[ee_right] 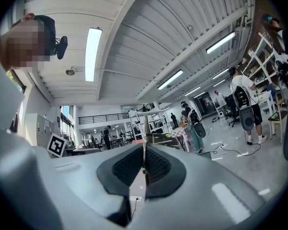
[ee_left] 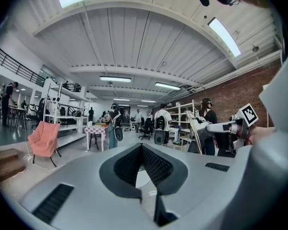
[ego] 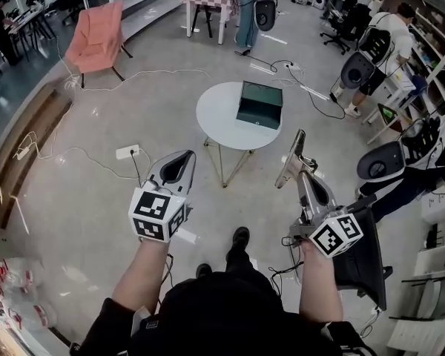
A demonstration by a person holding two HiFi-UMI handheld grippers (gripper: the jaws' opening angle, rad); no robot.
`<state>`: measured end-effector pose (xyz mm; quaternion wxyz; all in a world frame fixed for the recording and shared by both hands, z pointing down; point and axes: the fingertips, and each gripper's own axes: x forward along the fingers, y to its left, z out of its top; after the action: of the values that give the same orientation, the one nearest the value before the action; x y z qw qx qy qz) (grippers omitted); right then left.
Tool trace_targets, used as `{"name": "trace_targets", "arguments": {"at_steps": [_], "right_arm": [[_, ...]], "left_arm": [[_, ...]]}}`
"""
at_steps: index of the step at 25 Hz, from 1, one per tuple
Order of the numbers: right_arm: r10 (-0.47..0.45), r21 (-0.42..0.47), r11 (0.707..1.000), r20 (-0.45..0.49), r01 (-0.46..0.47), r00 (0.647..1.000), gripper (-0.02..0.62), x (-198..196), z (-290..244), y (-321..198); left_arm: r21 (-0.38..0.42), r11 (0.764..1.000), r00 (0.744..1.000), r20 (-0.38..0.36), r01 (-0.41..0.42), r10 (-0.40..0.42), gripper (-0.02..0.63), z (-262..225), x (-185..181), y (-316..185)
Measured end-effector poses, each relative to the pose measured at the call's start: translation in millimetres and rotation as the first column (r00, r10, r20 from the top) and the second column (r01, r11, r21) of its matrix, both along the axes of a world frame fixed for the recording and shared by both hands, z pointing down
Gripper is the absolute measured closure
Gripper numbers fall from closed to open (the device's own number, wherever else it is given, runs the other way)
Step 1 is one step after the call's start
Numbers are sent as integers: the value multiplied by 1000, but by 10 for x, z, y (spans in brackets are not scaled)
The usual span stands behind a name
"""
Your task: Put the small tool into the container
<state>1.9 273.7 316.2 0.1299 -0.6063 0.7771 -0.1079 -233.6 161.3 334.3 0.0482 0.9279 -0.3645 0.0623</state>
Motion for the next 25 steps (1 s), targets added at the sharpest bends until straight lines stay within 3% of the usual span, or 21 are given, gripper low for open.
{"name": "trace_targets", "arguments": {"at_steps": [17,25], "right_arm": [[-62,-38,997,78,65,995,583,1447,296,-1535],[-103,-16,994,101,105,990,583,1735,251,-1836]], "left_arm": [[-35,999,998,60,13,-11,600,148,1553,-1370],[-23,1000,998,68,-4,6,600,96,2056,-1588]]}}
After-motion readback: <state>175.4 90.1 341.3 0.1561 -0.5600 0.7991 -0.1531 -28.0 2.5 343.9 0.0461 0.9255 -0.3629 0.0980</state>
